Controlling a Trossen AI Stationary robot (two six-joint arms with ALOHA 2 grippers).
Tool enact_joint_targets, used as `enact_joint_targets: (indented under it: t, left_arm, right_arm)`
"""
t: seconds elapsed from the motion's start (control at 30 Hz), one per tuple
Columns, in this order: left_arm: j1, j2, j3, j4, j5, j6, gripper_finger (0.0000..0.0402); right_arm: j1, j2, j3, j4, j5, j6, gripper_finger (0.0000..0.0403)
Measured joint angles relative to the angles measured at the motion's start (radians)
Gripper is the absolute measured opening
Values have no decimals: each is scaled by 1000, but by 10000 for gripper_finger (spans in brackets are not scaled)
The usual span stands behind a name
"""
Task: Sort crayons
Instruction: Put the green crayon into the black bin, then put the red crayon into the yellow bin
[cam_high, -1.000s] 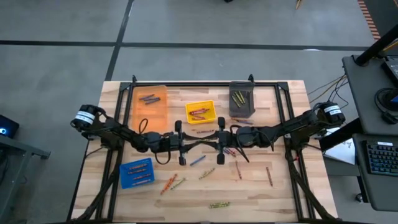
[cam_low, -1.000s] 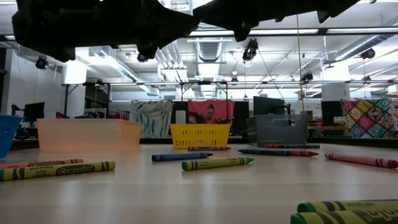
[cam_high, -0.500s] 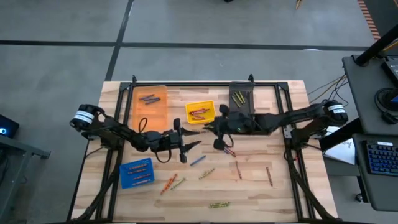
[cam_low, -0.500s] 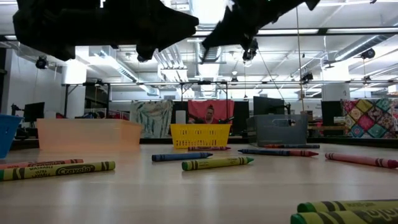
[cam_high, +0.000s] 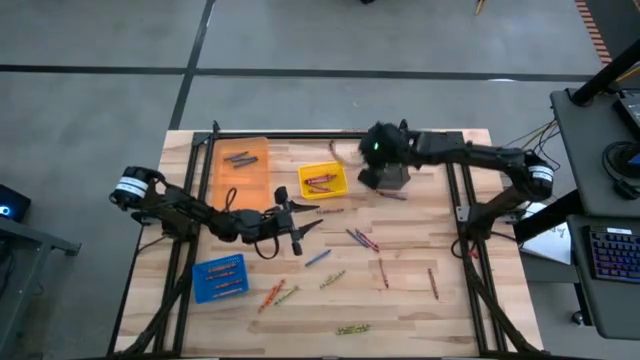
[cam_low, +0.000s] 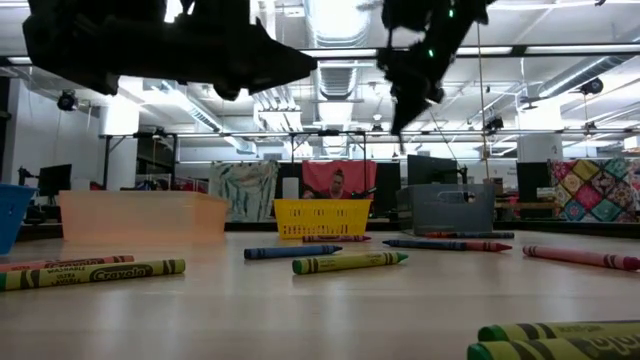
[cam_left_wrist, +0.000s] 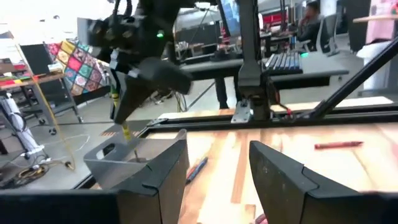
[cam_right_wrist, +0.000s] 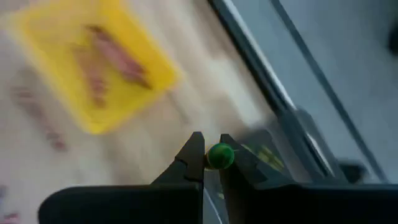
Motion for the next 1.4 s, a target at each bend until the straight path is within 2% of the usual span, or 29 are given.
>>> enact_joint_targets:
  t: [0.1,0.23,0.4,0.63,0.87,1.17,1.4]
  left_arm:
    - [14,-4,0,-13,0,0,158]
    - [25,-4,0,-22,0,0,158]
    - [34,-4,0,-33,1,0,158]
    - [44,-4,0,-50,2,-2,158]
    - [52,-4,0,-55,2,-7,158]
    - [60,-4,0,-60,2,-8,158]
    - [61,-4,0,-68,3,-20,158]
  right_arm:
    - [-123,0,-15,-38,-34,36,15]
    - [-271,21,-48,-66,-174,76,15]
    - [-360,91,-89,-75,-237,75,15]
    - [-371,216,-92,-82,-245,60,19]
    - [-371,283,-77,-65,-244,58,55]
    - [-371,293,-73,-35,-238,47,107]
    - [-371,248,-67,-37,-237,47,110]
